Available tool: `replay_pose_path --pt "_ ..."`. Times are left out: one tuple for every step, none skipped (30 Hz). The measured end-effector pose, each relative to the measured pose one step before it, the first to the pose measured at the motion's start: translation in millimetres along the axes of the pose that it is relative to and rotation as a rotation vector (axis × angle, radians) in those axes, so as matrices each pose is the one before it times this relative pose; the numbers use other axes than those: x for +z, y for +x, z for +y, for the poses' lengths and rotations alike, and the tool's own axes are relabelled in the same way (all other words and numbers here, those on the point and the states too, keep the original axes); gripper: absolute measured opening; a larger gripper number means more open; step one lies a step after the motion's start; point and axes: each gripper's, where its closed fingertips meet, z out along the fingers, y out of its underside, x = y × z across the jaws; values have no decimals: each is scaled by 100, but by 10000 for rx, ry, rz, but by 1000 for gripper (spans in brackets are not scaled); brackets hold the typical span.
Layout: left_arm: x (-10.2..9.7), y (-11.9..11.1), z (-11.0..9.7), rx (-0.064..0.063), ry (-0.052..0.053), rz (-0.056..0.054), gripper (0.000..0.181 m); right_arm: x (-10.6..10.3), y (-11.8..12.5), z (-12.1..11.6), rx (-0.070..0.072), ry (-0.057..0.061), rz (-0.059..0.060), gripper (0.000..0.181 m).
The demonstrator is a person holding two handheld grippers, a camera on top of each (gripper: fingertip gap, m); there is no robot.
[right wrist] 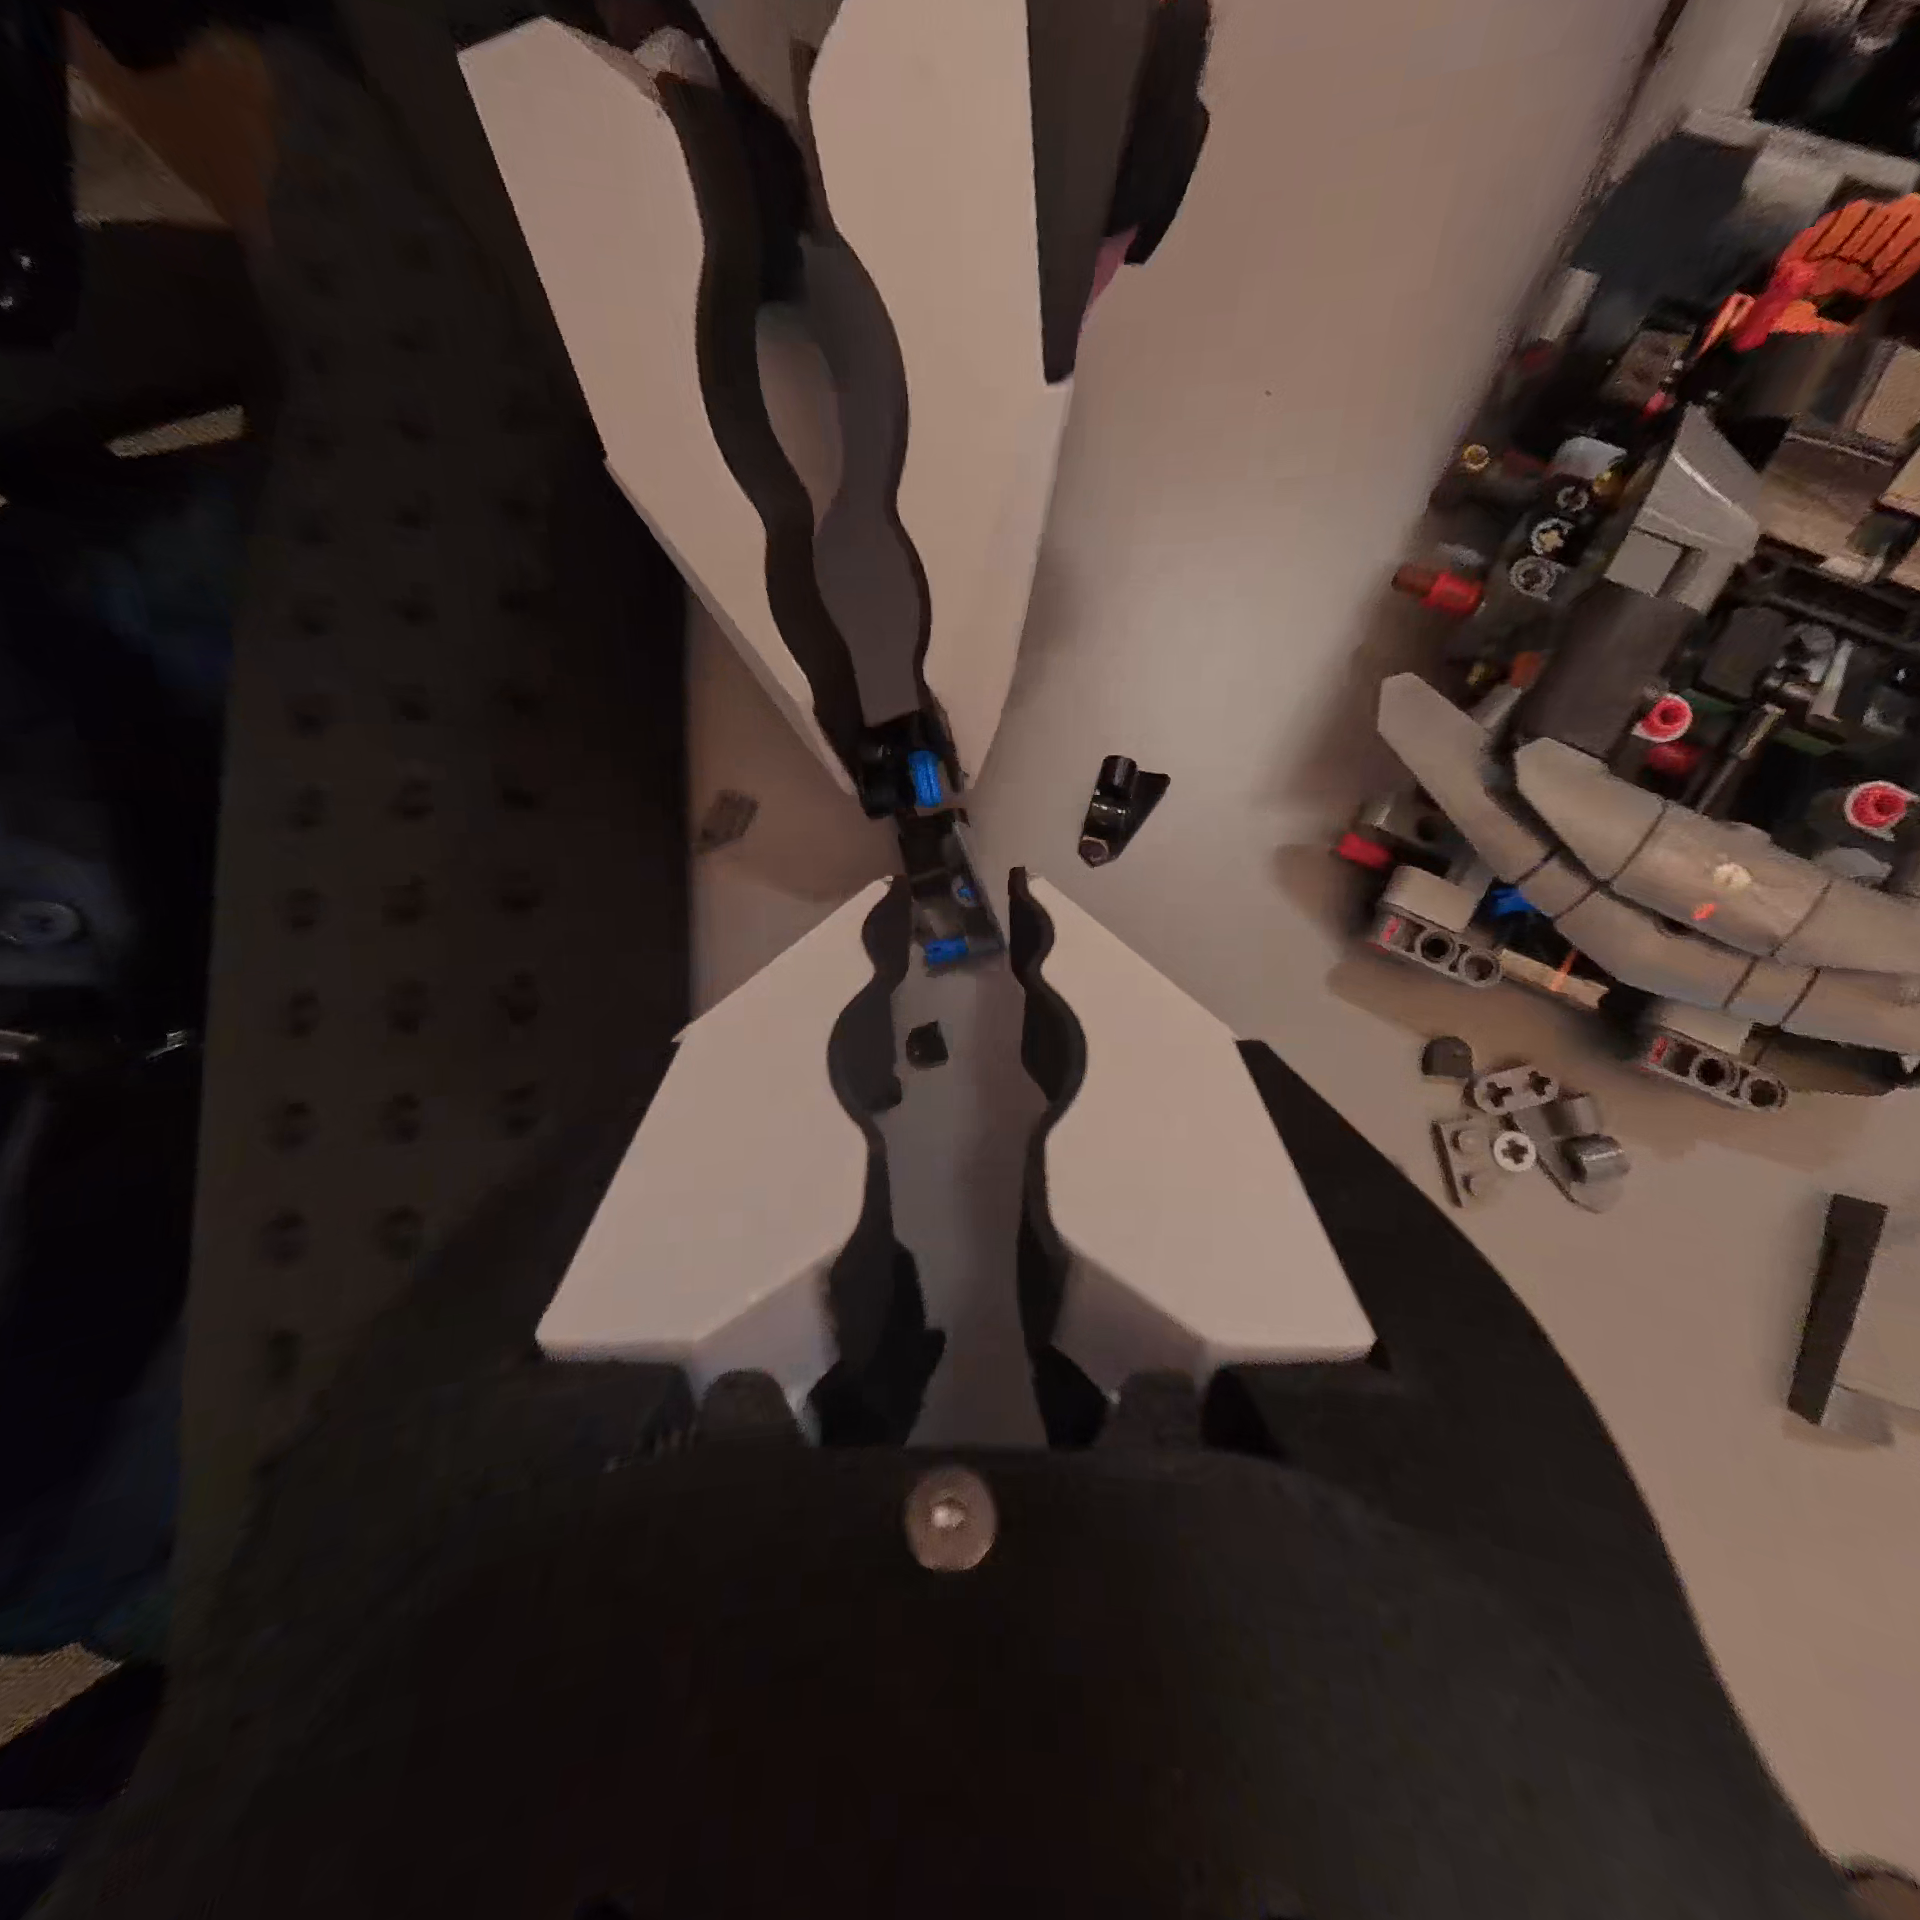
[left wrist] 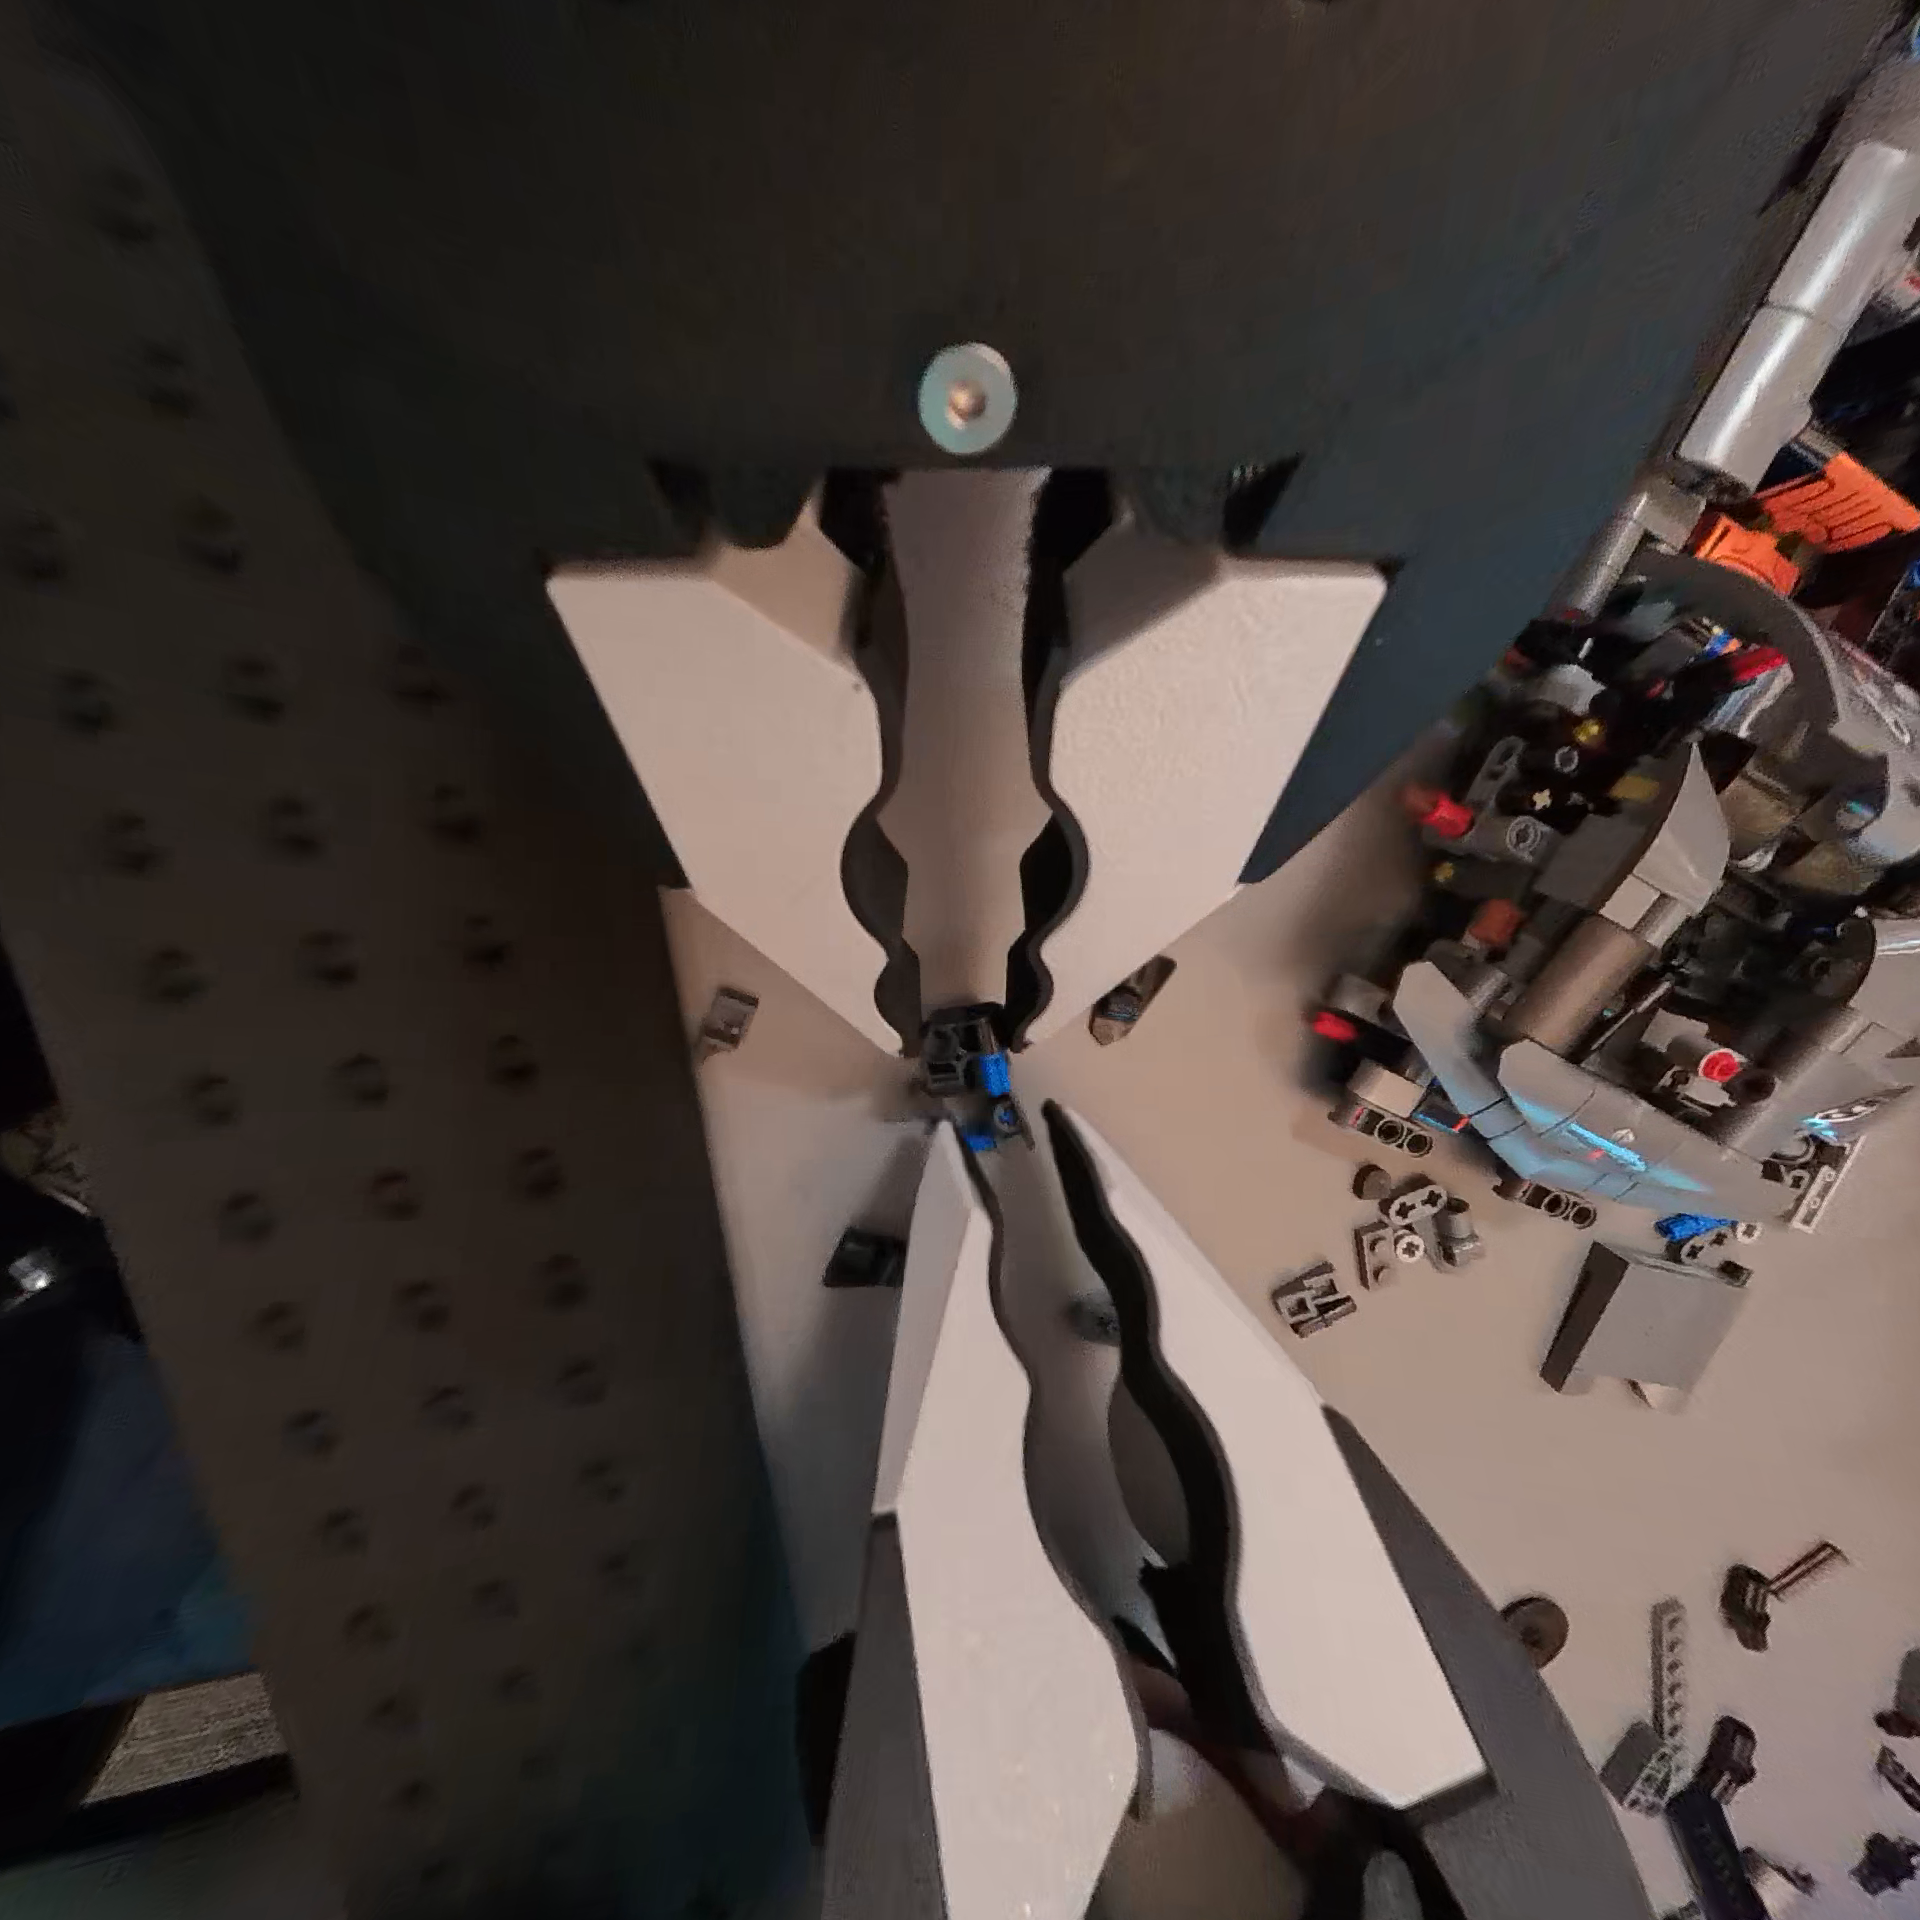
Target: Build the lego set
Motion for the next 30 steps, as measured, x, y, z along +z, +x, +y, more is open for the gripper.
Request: replay_pose_path --pt "47 -39 -140 -108 64 -2 13 96 23 -12 -15 -22 39 14" --pt "-29 -60 -219 -135 136 -1 13 71 156 144 -57 -108 139 12" --pt "-55 -118 -196 -113 130 -48 13 97 93 230 -61 -153 98 10" --pt "7 74 -25 -76 7 75 13 123 22 178 -36 -100 30 9" --pt "77 124 98 -52 -82 83 13 96 3 62 7 -37 12 7" --pt "88 -26 123 22 -102 -66 13 84 -28 -2 22 -10 -8 6" --pt "93 0 123 8 -106 -41 13 62 -9 -29 19 2 5 5" --pt "88 166 28 -78 -44 102 13 45 29 -53 42 -8 25 5" --pt "66 41 -23 -115 -8 31 13 37 31 -45 61 -10 21 5" --pt "60 -67 61 -84 -66 -53 13 54 44 -73 58 4 30 4" --pt "56 -105 101 -94 -101 -79 13 46 72 -52 78 8 36 4" --pt "26 -108 26 -61 -33 -86 13 19 88 -37 72 8 37 4" --pt "-14 -86 -14 -24 1 -65 13 13 54 -28 19 18 34 4" --pt "-7 -35 62 -17 -33 -14 13 11 29 -11 1 23 12 4" --pt "-61 -127 -17 51 20 -113 13 5 17 0 15 15 11 4" --pt "-90 -181 -64 -3 52 -111 13 -5 46 -2 22 10 21 4" --pt "-76 -48 -32 -130 31 56 13 5 28 -1 14 13 4 4" --pt "-98 7 -45 -91 73 93 13 13 -24 -9 -5 18 -14 4" --pt "-123 -127 -51 -6 96 -26 13 21 -16 -3 -5 18 -9 4" --pt "-67 -201 92 -36 -20 -48 13 5 -18 -14 0 16 -7 4" --pt "21 -82 162 -17 -54 19 13 4 -5 1 -1 14 -13 4" --pt "41 16 62 3 10 57 13 3 -1 4 -4 11 -12 4" --pt "55 152 -48 10 76 132 13 -5 -7 -2 10 12 -9 4" --pt "109 -43 106 -90 -38 46 13 4 10 -4 55 11 -18 4" --pt "114 -144 183 -42 -80 -18 13 7 7 -11 46 16 -24 4" --pt "41 -101 64 -26 9 -11 13 7 -6 -2 -13 18 -6 4" --pt "65 -25 66 -93 0 59 13 -2 0 2 -24 7 8 4" --pt "33 39 -42 -122 57 109 13 5 -5 -1 -13 -2 12 4" --pt "8 17 -6 -88 34 96 13 0 3 4 -23 0 12 4" --pt "1 16 -6 -56 38 76 13 2 -4 -3 -15 4 4 4"
